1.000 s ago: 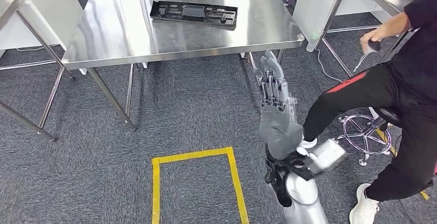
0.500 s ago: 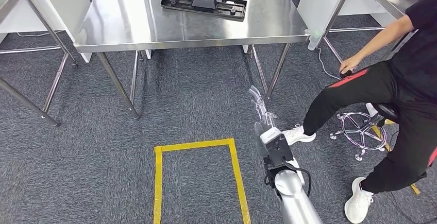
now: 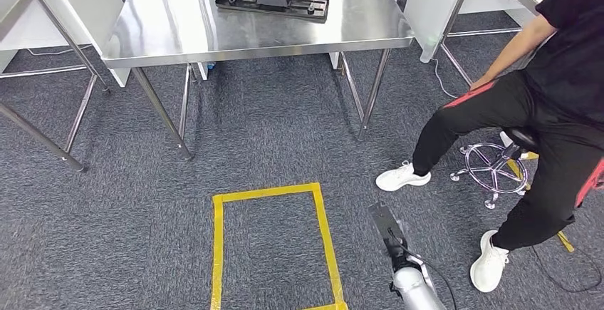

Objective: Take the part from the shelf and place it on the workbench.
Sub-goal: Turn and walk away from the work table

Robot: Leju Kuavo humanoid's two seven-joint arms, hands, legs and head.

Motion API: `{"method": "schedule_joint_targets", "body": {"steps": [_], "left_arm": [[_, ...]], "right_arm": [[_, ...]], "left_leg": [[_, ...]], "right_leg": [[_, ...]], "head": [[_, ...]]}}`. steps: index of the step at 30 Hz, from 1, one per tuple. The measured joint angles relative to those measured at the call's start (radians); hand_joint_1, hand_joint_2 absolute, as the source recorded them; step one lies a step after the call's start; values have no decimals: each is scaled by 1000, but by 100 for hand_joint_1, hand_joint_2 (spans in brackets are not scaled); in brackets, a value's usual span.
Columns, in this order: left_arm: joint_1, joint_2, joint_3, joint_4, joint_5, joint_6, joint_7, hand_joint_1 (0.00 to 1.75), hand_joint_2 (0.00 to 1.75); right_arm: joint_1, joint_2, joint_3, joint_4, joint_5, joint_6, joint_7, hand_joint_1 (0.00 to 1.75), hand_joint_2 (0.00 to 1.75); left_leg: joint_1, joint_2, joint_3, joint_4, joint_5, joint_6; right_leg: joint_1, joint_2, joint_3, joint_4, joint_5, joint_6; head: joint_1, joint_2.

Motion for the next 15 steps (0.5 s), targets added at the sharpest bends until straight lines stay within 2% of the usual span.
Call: {"method": "schedule_joint_targets", "body": {"steps": [1, 2, 3, 4, 5, 7, 8, 9, 10, 12, 13, 15], "left_arm": [[-1, 0, 0, 0, -5, -4, 0, 0, 0], [-2, 0, 0, 0, -11, -7, 0, 0, 0], [-3, -1, -1, 0, -19, -12, 0, 0, 0], [-5, -1, -2, 0, -27, -17, 0, 0, 0], [-9, -1, -4, 0, -36, -22, 0, 0, 0], [-21, -2, -9, -1, -52, -33, 0, 0, 0], [-28, -2, -12, -1, -60, -37, 0, 0, 0], [-33, -2, -15, -2, -65, -39, 0, 0, 0], [-36, -2, -17, -2, -69, -40, 0, 0, 0], [-38, -2, -20, -2, -76, -41, 0, 0, 0], [-39, -3, -21, -2, -78, -42, 0, 0, 0], [-40, -3, -24, -2, -80, -41, 0, 0, 0]], "right_arm": [[10, -1, -4, 25, 5, 10, 32, 0, 0], [22, -1, -7, 48, 12, 24, 64, 0, 0], [36, 0, -8, 69, 17, 38, 97, 0, 0], [51, 3, -9, 86, 20, 53, 131, 0, 0], [65, 7, -11, 102, 20, 68, 168, 0, 0], [93, 17, -17, 126, 18, 88, 239, 0, 0], [105, 21, -19, 135, 21, 94, 264, 0, 0], [115, 26, -20, 143, 25, 97, 278, 0, 0], [122, 30, -20, 149, 30, 98, 284, 0, 0], [132, 36, -20, 160, 38, 94, 279, 0, 0], [135, 37, -19, 164, 42, 91, 273, 0, 0], [139, 38, -19, 171, 47, 87, 262, 0, 0]], "left_leg": [[2, 0, -17, 67, -40, -5], [5, -1, -26, 119, -60, -9], [8, -1, -20, 142, -59, -12], [11, 0, 2, 131, -40, -14], [15, 0, 41, 87, -15, -16], [19, -2, 127, -35, 5, -16], [18, -3, 153, -79, 3, -15], [14, -4, 164, -104, -4, -13], [10, -5, 163, -111, -2, -9], [7, -2, 153, -121, 10, 9], [6, 0, 145, -125, 20, 21], [4, 3, 126, -129, 40, 39]], "right_leg": [[1, -1, -10, 2, 7, -4], [3, -2, -20, 5, 12, -4], [3, -2, -31, 10, 17, -3], [3, -2, -42, 16, 21, -1], [2, -2, -53, 25, 23, 0], [4, -2, -73, 43, 26, 3], [6, -2, -81, 50, 29, 8], [7, -2, -88, 54, 34, 15], [8, -1, -94, 56, 40, 24], [6, 2, -108, 62, 40, 39], [5, 3, -120, 83, 20, 39], [2, 3, -155, 177, -54, 28]], "head": [[0, 0], [-1, 0], [-1, 0], [-1, 0], [-1, 0], [0, 0], [0, 0], [0, 0], [1, 0], [1, 0], [2, 0], [3, 0]]}}
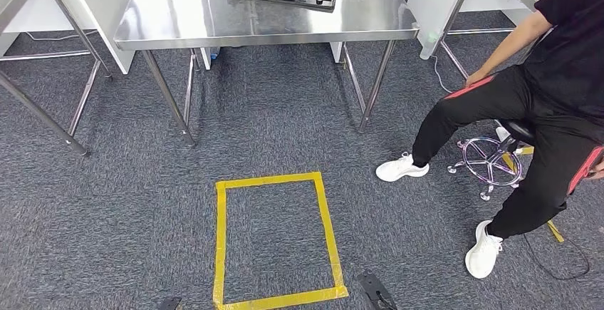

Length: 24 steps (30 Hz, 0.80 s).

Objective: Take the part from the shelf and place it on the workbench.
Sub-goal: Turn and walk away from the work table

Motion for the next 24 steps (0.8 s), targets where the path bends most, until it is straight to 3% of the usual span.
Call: {"method": "schedule_joint_targets", "body": {"steps": [2, 3, 4, 6, 8, 10, 12, 13, 14, 16, 17, 18, 19, 20, 22, 24], "left_arm": [[0, 0, -1, 0, 0, 1, 0, 0, 0], [0, 0, -2, 0, 0, 1, 0, 0, 0], [1, 0, -2, 0, 0, 1, 0, 0, 0], [1, -1, -2, 0, 0, 1, 0, 0, 0], [1, -1, -3, 0, -1, 0, 0, 0, 0], [1, -2, -4, 0, -1, 0, 0, 0, 0], [2, -2, -6, 0, -3, 1, 0, 0, 0], [3, -2, -7, 0, -3, 1, 0, 0, 0], [4, -2, -8, 1, -4, 1, 0, 0, 0], [4, -2, -9, 1, -7, 3, 0, 0, 0], [5, -2, -9, 1, -8, 4, 0, 0, 0], [5, -2, -10, 1, -10, 5, 0, 0, 0], [5, -3, -10, 1, -12, 6, 0, 0, 0], [6, -3, -10, 1, -13, 7, 0, 0, 0], [5, -3, -10, 1, -15, 7, 0, 0, 0], [4, -3, -10, 0, -17, 8, 0, 0, 0]], "right_arm": [[0, -2, 0, 5, 2, -1, -2, 0, 0], [0, -4, 0, 7, 3, -1, 1, 0, 0], [0, -6, 0, 10, 3, -1, 4, 0, 0], [0, -9, 0, 13, 3, 0, 11, 0, 0], [-2, -10, 0, 14, 4, 1, 14, 0, 0], [-2, -10, 0, 16, 4, 1, 16, 0, 0], [0, -9, 0, 19, 4, 2, 20, 0, 0], [0, -8, 0, 19, 4, 2, 22, 0, 0], [0, -7, 0, 20, 4, 2, 23, 0, 0], [1, -6, -1, 21, 5, 1, 19, 0, 0], [1, -6, -1, 21, 5, 0, 16, 0, 0], [1, -5, -1, 21, 6, -1, 13, 0, 0], [2, -5, -1, 21, 7, -2, 9, 0, 0], [2, -5, -1, 22, 7, -3, 7, 0, 0], [2, -5, -1, 22, 8, -4, 4, 0, 0], [2, -4, -1, 23, 8, -5, 3, 0, 0]], "left_leg": [[-3, 2, -23, 0, 19, 4], [-3, 3, -35, 1, 28, 4], [-3, 3, -47, 1, 38, 2], [-3, 4, -68, 3, 57, -4], [-6, 4, -82, 3, 75, -15], [-7, 5, -87, 1, 92, -27], [-4, 4, -91, 2, 96, -39], [-2, 3, -98, 15, 75, -44], [0, 1, -108, 46, 35, -48], [2, -2, -135, 157, -67, -54], [3, -3, -147, 220, -95, -56], [3, -3, -151, 265, -98, -58], [5, -3, -143, 282, -81, -59], [6, -3, -116, 262, -53, -58], [8, -2, -23, 139, -19, -55], [4, -2, 44, 34, -25, -48]], "right_leg": [[1, 0, -28, 120, -61, -2], [1, 0, -24, 149, -66, 5], [1, 0, -5, 145, -54, 15], [-1, 1, 83, 37, -12, 32], [1, 3, 181, -109, -3, 29], [7, 6, 209, -171, -11, 14], [4, 5, 193, -171, 1, -3], [1, 3, 186, -170, 9, -14], [-3, 2, 177, -171, 19, -25], [-2, 0, 160, -171, 36, -39], [1, 0, 151, -170, 44, -41], [2, -1, 142, -169, 53, -40], [3, -1, 132, -166, 60, -39], [4, -1, 122, -162, 66, -36], [5, 0, 107, -151, 71, -32], [9, -1, 96, -141, 76, -24]], "head": [[1, 0], [1, 0], [1, 0], [1, 0], [0, 0], [-1, 0], [-2, 0], [-3, 0], [-3, 0], [-4, 0], [-4, 0], [-4, 0], [-4, 0], [-5, 0], [-5, 0], [-4, 0]]}}
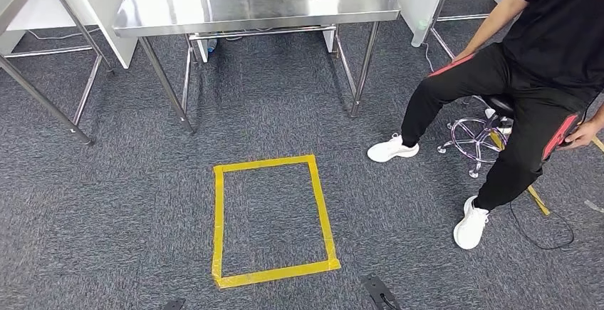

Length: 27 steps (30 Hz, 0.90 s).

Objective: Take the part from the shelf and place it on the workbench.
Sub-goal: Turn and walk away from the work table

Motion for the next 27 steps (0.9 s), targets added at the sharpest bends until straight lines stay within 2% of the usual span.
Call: {"method": "schedule_joint_targets", "body": {"steps": [2, 4, 5, 6, 8, 9, 10, 11, 13, 14, 15, 17, 18, 19, 20, 21, 23, 24, 25, 26, 27], "left_arm": [[-1, 0, 0, 0, -2, 1, 0, 0, 0], [-1, -1, 0, 0, -2, 2, 0, 0, 0], [0, -2, 0, 0, -2, 3, 0, 0, 0], [0, -2, 0, 0, -2, 4, 0, 0, 0], [0, -3, 0, 0, -3, 5, 0, 0, 0], [0, -3, 0, 0, -3, 6, 0, 0, 0], [1, -3, 0, 0, -3, 6, 0, 0, 0], [1, -4, 0, 0, -3, 6, 0, 0, 0], [1, -5, 0, 0, -3, 6, 0, 0, 0], [1, -5, 0, 0, -3, 6, 0, 0, 0], [1, -5, 0, 0, -3, 6, 0, 0, 0], [1, -5, 0, 0, -3, 8, 0, 0, 0], [1, -5, 0, 0, -3, 8, 0, 0, 0], [1, -6, 0, 0, -3, 9, 0, 0, 0], [1, -6, 0, 0, -3, 10, 0, 0, 0], [2, -5, 0, 0, -3, 11, 0, 0, 0], [4, -5, 0, 0, -3, 12, 0, 0, 0], [6, -6, 0, 0, -3, 13, 0, 0, 0], [8, -6, 0, 0, -3, 13, 0, 0, 0], [9, -6, 0, 0, -3, 14, 0, 0, 0], [9, -6, 0, 0, -3, 14, 0, 0, 0]], "right_arm": [[0, 1, 0, 0, -1, -3, 0, 0, 0], [1, 1, 0, 1, -2, -5, 0, 0, 0], [2, 1, 0, 1, -3, -6, 0, 0, 0], [3, 2, 0, 1, -4, -6, 0, 0, 0], [4, 2, 0, 1, -5, -7, 0, 0, 0], [6, 2, 0, 1, -5, -7, 0, 0, 0], [7, 2, -1, 1, -5, -7, 0, 0, 0], [8, 1, -1, 2, -5, -7, 0, 0, 0], [8, 1, -2, 2, -5, -7, 0, 0, 0], [6, 1, -2, 2, -5, -7, 0, 0, 0], [4, 2, -2, 2, -5, -7, 0, 0, 0], [5, 3, -2, 2, -5, -7, 0, 0, 0], [7, 3, -2, 2, -4, -7, 0, 0, 0], [9, 3, -3, 2, -4, -7, 0, 0, 0], [10, 3, -3, 2, -3, -7, -1, 0, 0], [9, 4, -4, 2, -2, -7, -1, 0, 0], [9, 5, -4, 2, 0, -7, -4, 0, 0], [10, 6, -4, 2, 1, -7, -5, 0, 0], [11, 6, -4, 3, 1, -7, -7, 0, 0], [12, 7, -4, 3, 2, -6, -9, 0, 0], [13, 7, -4, 3, 4, -6, -10, 0, 0]], "left_leg": [[-4, 0, 7, -32, -9, 11], [-2, 3, -1, -45, -2, 29], [-1, 6, -6, -48, 5, 38], [0, 10, -12, -50, 11, 45], [-3, 18, -24, -50, 21, 50], [-4, 23, -29, -50, 24, 50], [-4, 27, -33, -49, 28, 48], [-3, 32, -35, -49, 30, 46], [-5, 43, -36, -46, 33, 40], [-7, 49, -37, -44, 33, 36], [-10, 56, -39, -42, 34, 30], [-12, 69, -41, -40, 37, 20], [-10, 71, -43, -39, 36, 14], [-7, 65, -47, -31, 27, 8], [-4, 52, -57, -7, 6, 4], [-2, 33, -76, 39, -27, 0], [-2, 7, -128, 165, -97, -4], [-2, 2, -150, 218, -115, -4], [-2, 0, -158, 239, -113, -3], [-2, -2, -148, 225, -93, -1], [-1, -8, -121, 173, -59, 2]], "right_leg": [[2, -1, -11, 3, 10, 15], [2, 0, -30, 19, 3, 25], [2, 0, -47, 49, -16, 25], [0, 1, -72, 102, -47, 22], [-2, 1, -126, 238, -109, 18], [-4, 1, -140, 284, -125, 22], [-6, 1, -135, 293, -125, 29], [-8, 0, -109, 259, -111, 39], [-13, -18, -23, 114, -67, 55], [-13, -27, 11, 49, -51, 56], [-12, -34, 31, 9, -42, 53], [-7, -25, 29, -6, -36, 38], [-10, -18, 29, -6, -32, 31], [-12, -10, 27, -7, -27, 24], [-15, -3, 27, -8, -23, 15], [-18, 4, 25, -8, -18, 6], [-14, 18, 17, -7, -11, -4], [-12, 27, 14, -7, -9, -6], [-11, 37, 13, -6, -8, -6], [-10, 48, 12, -5, -7, -6], [-10, 59, 12, -2, -7, -5]], "head": [[0, 0], [1, 0], [2, 0], [3, 0], [4, 0], [4, 0], [4, 0], [4, 0], [4, 0], [4, 0], [3, 0], [2, 0], [2, 0], [2, 0], [2, 0], [2, 0], [2, 0], [2, 0], [1, 0], [2, 0], [1, 0]]}}
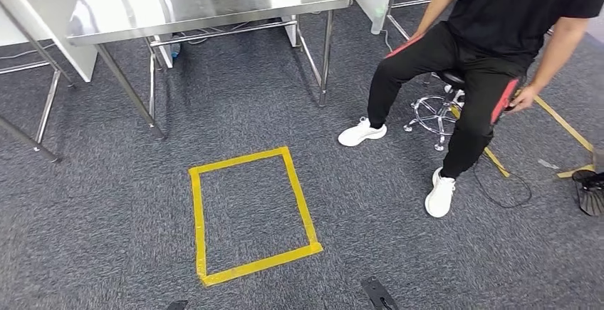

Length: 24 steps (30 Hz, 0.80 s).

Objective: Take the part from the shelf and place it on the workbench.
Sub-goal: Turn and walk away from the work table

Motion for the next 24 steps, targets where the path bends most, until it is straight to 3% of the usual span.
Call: {"method": "schedule_joint_targets", "body": {"steps": [2, 4, 6, 8, 10, 12, 13, 14, 15, 17, 19, 21, 22, 24], "left_arm": [[0, 1, 0, 0, -1, 1, 0, 0, 0], [1, 1, 0, 0, -2, 3, 0, 0, 0], [2, 0, 0, 0, -7, 3, 1, 0, 0], [1, -3, -1, 0, -17, 1, 2, 0, 0], [4, -6, -6, 1, -25, 0, 2, 0, 0], [11, -8, -11, 1, -30, -1, 2, 0, 0], [14, -10, -13, 2, -31, -2, 2, 0, 0], [15, -11, -15, 2, -32, -2, 2, 0, 0], [15, -13, -16, 2, -32, -2, 2, 0, 0], [14, -16, -17, 2, -33, -2, 2, 0, 0], [13, -17, -18, 2, -33, -2, 2, 0, 0], [11, -18, -21, 2, -34, -2, 2, 0, 0], [10, -19, -23, 2, -36, -3, 2, 0, 0], [9, -20, -26, 2, -39, -7, 2, 0, 0]], "right_arm": [[-2, 1, 0, 0, 5, 1, -2, 0, 0], [-4, 1, 0, 0, 9, 3, -3, 0, 0], [-2, 0, 0, 0, 10, 9, -4, 0, 0], [3, -2, 0, 1, 8, 17, -5, 0, 0], [2, -1, 0, 1, 5, 20, -5, 0, 0], [0, -1, 0, 1, 1, 20, -5, 0, 0], [1, -1, 0, 1, -1, 20, -5, 0, 0], [3, -2, -1, 1, -2, 20, -5, 0, 0], [5, -2, -1, 1, -2, 20, -5, 0, 0], [4, -3, -1, 1, -2, 20, -5, 0, 0], [1, -2, -1, 1, -2, 19, -5, 0, 0], [6, -2, -1, 2, -3, 19, -5, 0, 0], [8, -1, -2, 2, -4, 19, -3, 0, 0], [9, -1, -4, 2, -5, 17, 2, 0, 0]], "left_leg": [[3, -39, 65, -128, 56, 7], [3, -66, 91, -189, 67, 12], [0, -51, 90, -200, 69, 20], [0, -29, 90, -211, 79, 34], [0, -2, 88, -217, 85, 43], [-1, 31, 83, -217, 86, 44], [-1, 46, 81, -216, 86, 44], [-1, 59, 81, -216, 86, 44], [0, 72, 81, -216, 86, 43], [-2, 95, 83, -214, 85, 35], [-7, 113, 85, -212, 84, 23], [-7, 130, 89, -214, 85, 11], [-3, 124, 89, -210, 80, 4], [4, 79, 73, -164, 40, -6]], "right_leg": [[3, 22, -4, 7, 0, 2], [5, 41, -18, 12, 5, 11], [4, 56, -34, 12, 12, 27], [4, 22, -53, 36, -1, 35], [3, -29, -101, 132, -51, 32], [0, -43, -156, 259, -103, 33], [-1, -45, -167, 291, -112, 39], [-4, -48, -155, 282, -104, 47], [-6, -57, -123, 231, -84, 58], [-8, -98, -37, 86, -39, 73], [-4, -121, 4, 7, -16, 65], [0, -104, -3, 1, -12, 48], [-3, -95, -4, 0, -10, 40], [-10, -74, -2, -2, -2, 22]], "head": [[0, 0], [1, 0], [1, 0], [3, 0], [6, 0], [8, 0], [8, 0], [8, 0], [8, 0], [8, 0], [6, 0], [5, 0], [4, 0], [3, 0]]}}
